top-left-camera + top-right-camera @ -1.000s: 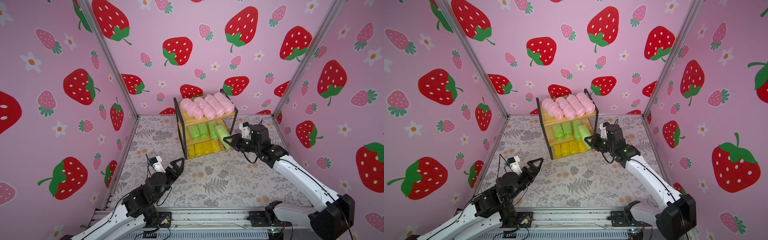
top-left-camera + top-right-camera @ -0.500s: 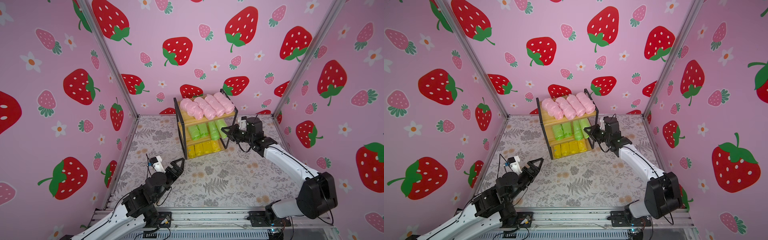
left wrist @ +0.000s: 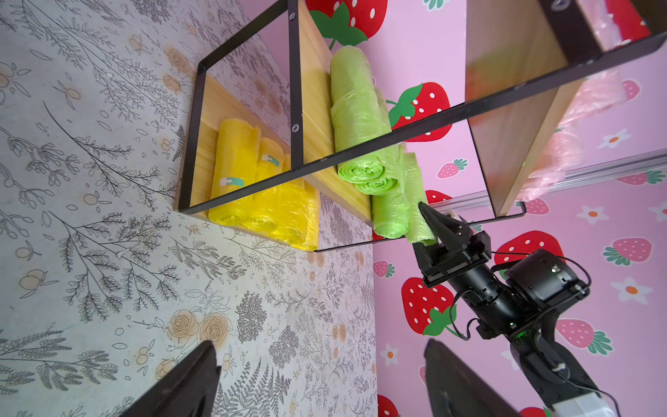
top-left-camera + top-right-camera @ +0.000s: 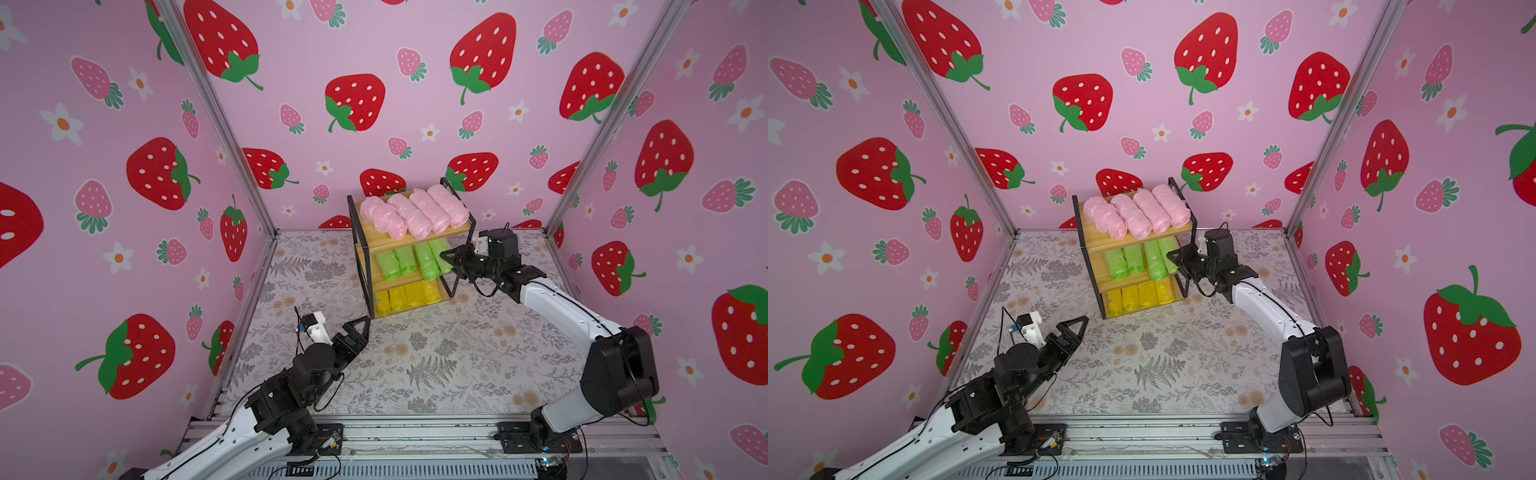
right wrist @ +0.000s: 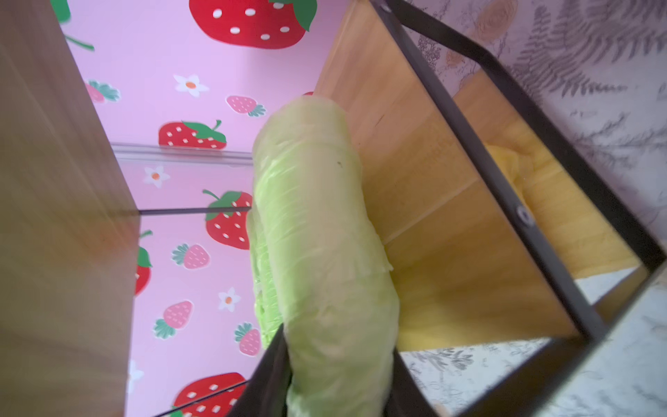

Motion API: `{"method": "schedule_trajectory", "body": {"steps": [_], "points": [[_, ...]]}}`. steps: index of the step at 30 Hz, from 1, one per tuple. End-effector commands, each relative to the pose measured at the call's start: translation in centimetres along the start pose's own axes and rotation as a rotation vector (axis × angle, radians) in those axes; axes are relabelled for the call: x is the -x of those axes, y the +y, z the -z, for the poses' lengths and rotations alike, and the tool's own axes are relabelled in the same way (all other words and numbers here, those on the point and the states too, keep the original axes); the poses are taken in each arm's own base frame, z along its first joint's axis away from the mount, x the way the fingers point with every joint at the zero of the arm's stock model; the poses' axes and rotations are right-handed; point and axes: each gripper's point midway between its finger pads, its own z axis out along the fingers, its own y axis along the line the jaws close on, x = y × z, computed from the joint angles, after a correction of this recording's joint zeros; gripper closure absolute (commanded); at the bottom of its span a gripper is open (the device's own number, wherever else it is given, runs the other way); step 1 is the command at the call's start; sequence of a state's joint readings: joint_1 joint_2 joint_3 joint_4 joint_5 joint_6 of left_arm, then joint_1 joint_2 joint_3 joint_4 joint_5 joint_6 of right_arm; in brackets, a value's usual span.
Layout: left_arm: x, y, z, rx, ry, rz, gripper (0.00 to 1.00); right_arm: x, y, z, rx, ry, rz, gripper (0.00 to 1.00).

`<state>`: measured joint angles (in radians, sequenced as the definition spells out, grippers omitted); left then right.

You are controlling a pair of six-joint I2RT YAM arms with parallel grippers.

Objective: Sort the rolls of trash bags by color and place them on the shelf
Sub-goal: Place the roll of trash bags on the shelf.

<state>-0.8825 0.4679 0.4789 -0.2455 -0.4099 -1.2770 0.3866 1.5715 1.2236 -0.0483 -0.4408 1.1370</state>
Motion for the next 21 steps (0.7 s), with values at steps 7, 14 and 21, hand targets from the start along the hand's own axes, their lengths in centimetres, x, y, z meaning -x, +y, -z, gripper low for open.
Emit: {"method": "schedule_trajectory", "body": {"steps": [7, 14, 21], "points": [[-0.2, 1.1, -0.3, 0.034, -0.007, -0.021, 0.02, -0.5, -0.7, 0.4, -0.087, 0.081, -0.009, 0.29], [0.0, 0.7, -0.2, 0.038, -0.007, -0.052, 0.01, -1.5, -2.8, 1.4, -0.194, 0.134, -0.027, 0.27], [0.0, -0.2, -0.4, 0.048, 0.010, -0.107, 0.01, -2.2, -3.5, 2.9, -0.231, 0.154, -0.002, 0.24]]}}
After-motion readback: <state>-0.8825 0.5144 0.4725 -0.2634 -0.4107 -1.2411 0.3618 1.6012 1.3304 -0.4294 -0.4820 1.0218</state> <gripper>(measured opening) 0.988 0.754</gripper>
